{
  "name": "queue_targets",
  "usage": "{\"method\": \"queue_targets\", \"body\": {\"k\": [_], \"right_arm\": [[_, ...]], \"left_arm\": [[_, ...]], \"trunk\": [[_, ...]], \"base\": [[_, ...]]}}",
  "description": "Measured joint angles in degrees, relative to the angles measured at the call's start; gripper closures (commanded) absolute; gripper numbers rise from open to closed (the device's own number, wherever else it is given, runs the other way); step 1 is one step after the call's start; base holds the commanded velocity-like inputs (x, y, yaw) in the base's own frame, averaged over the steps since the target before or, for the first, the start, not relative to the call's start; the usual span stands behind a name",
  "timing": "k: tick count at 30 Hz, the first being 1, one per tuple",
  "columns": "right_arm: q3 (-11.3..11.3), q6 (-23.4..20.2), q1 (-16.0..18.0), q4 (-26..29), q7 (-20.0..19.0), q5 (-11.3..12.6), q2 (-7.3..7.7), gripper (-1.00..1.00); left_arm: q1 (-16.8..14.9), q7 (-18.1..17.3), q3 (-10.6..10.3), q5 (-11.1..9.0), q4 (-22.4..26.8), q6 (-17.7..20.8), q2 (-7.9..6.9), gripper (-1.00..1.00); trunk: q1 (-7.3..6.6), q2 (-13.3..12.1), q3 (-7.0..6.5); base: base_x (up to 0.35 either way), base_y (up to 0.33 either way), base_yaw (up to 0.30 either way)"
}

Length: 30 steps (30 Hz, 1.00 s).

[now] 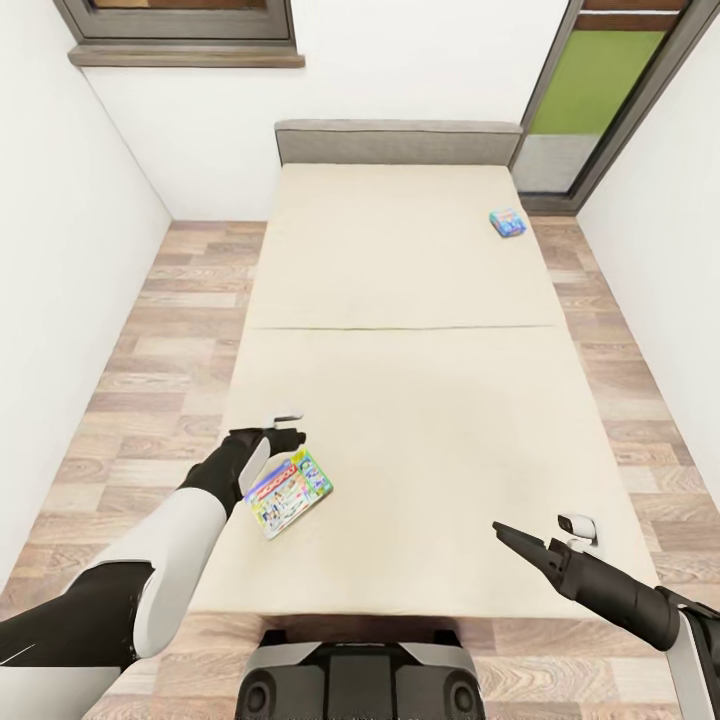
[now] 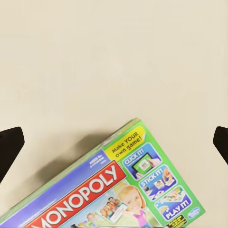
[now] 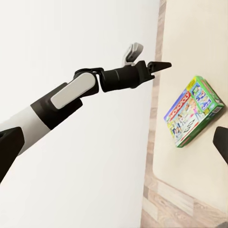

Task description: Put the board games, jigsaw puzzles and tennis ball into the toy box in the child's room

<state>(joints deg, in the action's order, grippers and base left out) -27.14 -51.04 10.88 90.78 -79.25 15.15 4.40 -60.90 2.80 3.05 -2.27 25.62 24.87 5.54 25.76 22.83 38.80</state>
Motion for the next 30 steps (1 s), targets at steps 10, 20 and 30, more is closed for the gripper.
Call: {"method": "queue_targets", "body": {"k": [10,20,30], "right_arm": [[0.0,0.0,0.0,0.0,0.05,0.0,0.04,-1.0],[0.01,0.0,0.0,0.0,0.06,-0.01,0.02,-1.0],[-0.02,0.01,0.0,0.0,0.06,-0.03,0.06,-1.0]], "left_arm": [[0.0,-0.07,-0.11,-0.05,0.17,0.03,0.08,-1.0],[0.0,-0.12,-0.18,-0.08,0.47,-0.03,-0.07,-1.0],[0.0,-0.28,-0.17,-0.1,1.89,0.05,-0.12,-1.0]], "trunk": [[0.0,0.0,0.93],[0.0,0.0,1.86],[0.0,0.0,2.79]], "base": [[0.0,0.0,0.0],[0.0,0.0,0.0],[0.0,0.0,0.0]]}}
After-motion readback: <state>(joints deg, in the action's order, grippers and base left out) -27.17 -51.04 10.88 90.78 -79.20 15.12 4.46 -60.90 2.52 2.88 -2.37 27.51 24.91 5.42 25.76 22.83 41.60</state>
